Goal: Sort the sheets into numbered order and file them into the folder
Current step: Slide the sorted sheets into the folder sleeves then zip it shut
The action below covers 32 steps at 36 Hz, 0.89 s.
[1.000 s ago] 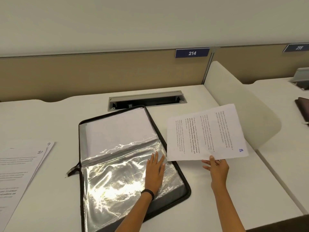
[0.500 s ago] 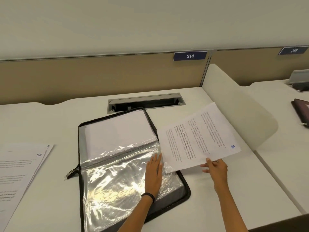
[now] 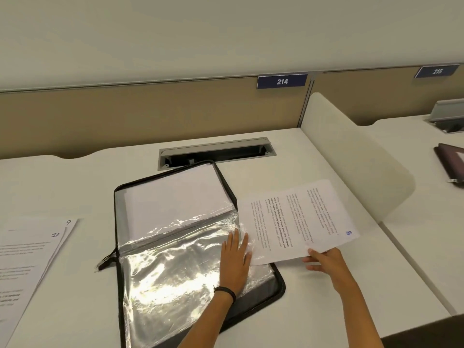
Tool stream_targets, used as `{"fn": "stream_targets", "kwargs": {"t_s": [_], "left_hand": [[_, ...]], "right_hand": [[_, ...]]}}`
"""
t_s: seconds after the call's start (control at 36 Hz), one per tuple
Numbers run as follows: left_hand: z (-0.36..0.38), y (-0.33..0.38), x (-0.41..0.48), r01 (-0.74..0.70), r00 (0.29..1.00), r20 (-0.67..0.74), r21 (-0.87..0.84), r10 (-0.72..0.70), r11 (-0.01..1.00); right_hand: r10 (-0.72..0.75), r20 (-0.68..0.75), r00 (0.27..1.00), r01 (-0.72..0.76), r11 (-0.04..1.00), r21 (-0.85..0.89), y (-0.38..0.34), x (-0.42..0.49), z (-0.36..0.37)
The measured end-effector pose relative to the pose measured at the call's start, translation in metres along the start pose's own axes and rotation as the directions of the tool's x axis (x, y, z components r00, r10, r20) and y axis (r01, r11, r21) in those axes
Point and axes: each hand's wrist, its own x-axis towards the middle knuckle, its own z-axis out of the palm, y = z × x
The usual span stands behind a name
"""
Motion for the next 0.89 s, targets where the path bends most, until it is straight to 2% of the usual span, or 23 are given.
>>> {"fn": "stream_targets", "kwargs": {"t_s": [0.11,0.19,0.25,0.31,0.39,0.47,0.67,0.78,0.89], "left_hand": [[0.003,-0.007,0.001,0.022,0.999,0.034,0.070,-0.024,0.997],[0.003,-0.006,0.003,0.020,0.998,0.051,0.085,-0.025,0.996],[0.000,-0.003,0.002,-0.006,1.000,0.015,0.072,0.005,0.997],[-0.003,-0.001,0.001,-0.002,1.000,0.023,0.050,0.001,0.999],[-0.008,-0.002,0.004,-0.008,0.999,0.034,0.051,0.006,0.999],[-0.010,-0.007,0.006,-0.019,0.999,0.036,0.073,0.017,0.997],[-0.014,-0.010,0.008,-0.059,0.998,-0.012,0.155,0.061,0.986],[-0.013,-0.014,0.008,-0.050,0.998,-0.035,0.143,0.056,0.988],[-0.016,-0.020,0.012,-0.083,0.993,-0.079,0.121,0.093,0.989]], "right_hand": [[0.028,-0.056,0.998,-0.025,0.998,0.053,0.009,0.005,-0.001],[-0.005,-0.224,0.975,0.023,0.997,0.079,0.016,0.014,-0.002],[0.029,-0.379,0.925,0.003,0.996,0.085,0.018,0.019,-0.002],[0.031,-0.502,0.864,-0.026,1.000,0.017,0.018,0.019,-0.002],[-0.039,-0.570,0.821,-0.063,0.985,-0.158,0.017,0.020,0.001],[-0.082,-0.571,0.817,-0.111,0.949,-0.294,0.013,0.023,0.009],[-0.220,-0.498,0.839,-0.168,0.765,-0.622,0.019,0.034,0.039],[-0.305,-0.463,0.832,-0.125,0.710,-0.693,0.019,0.038,0.057],[-0.337,-0.366,0.868,-0.039,0.686,-0.726,0.017,0.049,0.071]]}}
